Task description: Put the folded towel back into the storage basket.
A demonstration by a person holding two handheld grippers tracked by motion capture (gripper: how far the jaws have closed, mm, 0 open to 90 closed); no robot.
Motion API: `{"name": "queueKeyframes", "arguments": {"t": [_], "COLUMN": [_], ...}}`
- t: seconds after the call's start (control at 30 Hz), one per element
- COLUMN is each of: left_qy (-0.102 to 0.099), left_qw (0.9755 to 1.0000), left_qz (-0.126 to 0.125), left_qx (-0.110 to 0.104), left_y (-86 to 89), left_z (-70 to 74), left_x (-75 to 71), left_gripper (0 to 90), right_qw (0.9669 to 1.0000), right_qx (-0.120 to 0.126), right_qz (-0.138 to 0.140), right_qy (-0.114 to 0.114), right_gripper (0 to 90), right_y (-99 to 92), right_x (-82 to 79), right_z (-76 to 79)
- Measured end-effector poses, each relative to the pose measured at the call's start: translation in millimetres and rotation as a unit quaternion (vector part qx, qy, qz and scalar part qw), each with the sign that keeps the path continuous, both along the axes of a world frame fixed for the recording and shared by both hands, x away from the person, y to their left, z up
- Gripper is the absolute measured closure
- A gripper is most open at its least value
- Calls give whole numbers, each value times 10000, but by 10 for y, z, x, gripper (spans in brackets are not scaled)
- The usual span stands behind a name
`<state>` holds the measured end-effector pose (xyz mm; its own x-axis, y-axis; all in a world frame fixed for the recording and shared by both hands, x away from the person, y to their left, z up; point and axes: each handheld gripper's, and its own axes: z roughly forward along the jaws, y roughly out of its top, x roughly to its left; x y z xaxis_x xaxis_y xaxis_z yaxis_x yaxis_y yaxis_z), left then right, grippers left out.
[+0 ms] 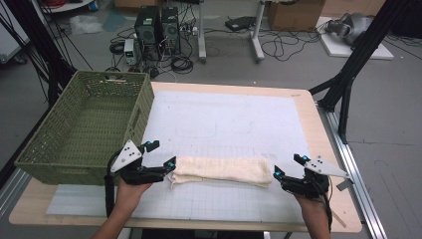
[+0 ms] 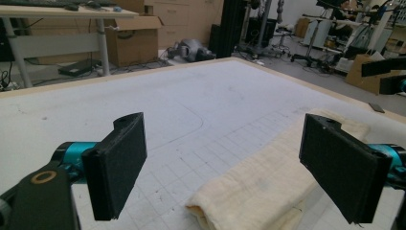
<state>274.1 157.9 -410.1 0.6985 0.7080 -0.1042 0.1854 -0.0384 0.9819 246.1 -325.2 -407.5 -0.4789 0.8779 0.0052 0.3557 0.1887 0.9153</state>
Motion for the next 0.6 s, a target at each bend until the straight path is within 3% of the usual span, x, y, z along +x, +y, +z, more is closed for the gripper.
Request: {"name": "queueKeyframes", "arguments": {"t": [0.6], "left_qy": [-65], "left_qw": [9998], "left_qz": [-143], "left_qx": [-77], "left_y": [-51], "left_z": [23], "left_x": [-18], "left_gripper": [166], "right_qw": [10000], "right_qx": [51], "right_qz": [23], "right_qy": [-70], "right_gripper": [161], "right_y": [-44], "right_x": [-57], "right_z": [19]}}
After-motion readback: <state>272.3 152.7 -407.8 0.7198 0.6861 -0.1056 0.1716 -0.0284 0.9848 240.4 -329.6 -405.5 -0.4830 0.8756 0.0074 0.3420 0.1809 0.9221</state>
